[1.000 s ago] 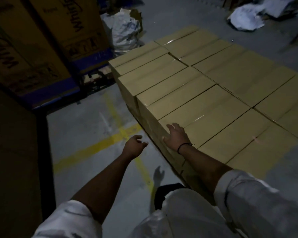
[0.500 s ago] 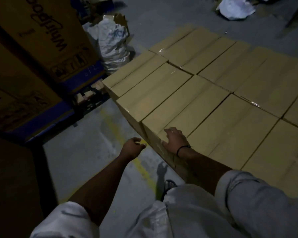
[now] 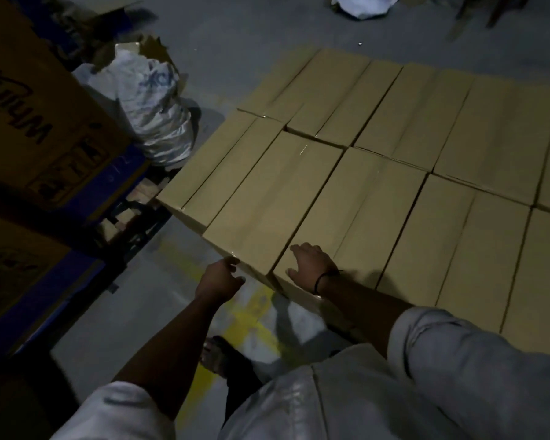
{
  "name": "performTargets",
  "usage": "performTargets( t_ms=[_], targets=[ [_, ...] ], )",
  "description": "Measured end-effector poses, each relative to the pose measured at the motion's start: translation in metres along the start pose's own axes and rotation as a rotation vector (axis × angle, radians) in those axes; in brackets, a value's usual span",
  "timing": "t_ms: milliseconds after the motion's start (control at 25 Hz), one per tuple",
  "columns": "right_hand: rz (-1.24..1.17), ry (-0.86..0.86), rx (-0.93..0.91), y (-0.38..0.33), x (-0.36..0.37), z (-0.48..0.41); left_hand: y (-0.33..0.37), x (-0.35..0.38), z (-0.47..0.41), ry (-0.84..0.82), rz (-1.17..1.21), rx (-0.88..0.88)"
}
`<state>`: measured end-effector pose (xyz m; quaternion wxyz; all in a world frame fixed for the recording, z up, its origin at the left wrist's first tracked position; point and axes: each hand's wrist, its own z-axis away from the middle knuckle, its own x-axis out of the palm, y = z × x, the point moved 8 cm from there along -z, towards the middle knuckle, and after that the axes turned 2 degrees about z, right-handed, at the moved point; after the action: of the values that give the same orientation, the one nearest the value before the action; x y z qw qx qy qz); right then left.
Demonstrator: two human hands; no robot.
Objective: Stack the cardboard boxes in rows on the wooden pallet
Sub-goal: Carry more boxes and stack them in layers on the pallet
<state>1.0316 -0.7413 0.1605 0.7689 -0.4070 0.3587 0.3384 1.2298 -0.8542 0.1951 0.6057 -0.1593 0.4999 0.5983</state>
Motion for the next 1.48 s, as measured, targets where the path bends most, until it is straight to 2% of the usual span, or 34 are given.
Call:
performTargets(
  t_ms=[200, 400, 480, 600, 760, 840, 1000, 1480],
  targets=[
    [0.021, -0.005, 0.155, -0.029, 0.019, -0.048, -0.041, -0.035, -0.078, -0.073, -0.068, 0.152],
    [-0.108, -0.025, 0.466, -0.068, 0.053, -0.065, -0.077, -0.071, -0.145, -0.21, -0.229, 0.352],
    [-0.144, -0.046, 0.569, -0.076, 0.072, -0.059, -0.092, -0.082, -0.164, -0.24, -0.367, 0.419],
    [-0.232, 0.033, 0.718, -0.079, 0.091, -0.042, -0.105, -0.091, -0.184, -0.266, -0.605, 0.509],
    [-0.022, 0.267, 0.751, -0.078, 0.084, -0.046, -0.092, -0.087, -0.197, -0.165, -0.687, 0.756],
    [0.039, 0.324, 0.765, -0.077, 0.083, -0.048, -0.085, -0.075, -0.208, -0.152, -0.712, 0.829],
    [0.141, 0.366, 0.683, -0.078, 0.094, -0.046, -0.091, -0.061, -0.212, -0.132, -0.68, 0.829],
    [0.15, 0.356, 0.774, -0.083, 0.093, -0.05, -0.092, -0.063, -0.217, 0.001, -0.668, 0.956]
  ],
)
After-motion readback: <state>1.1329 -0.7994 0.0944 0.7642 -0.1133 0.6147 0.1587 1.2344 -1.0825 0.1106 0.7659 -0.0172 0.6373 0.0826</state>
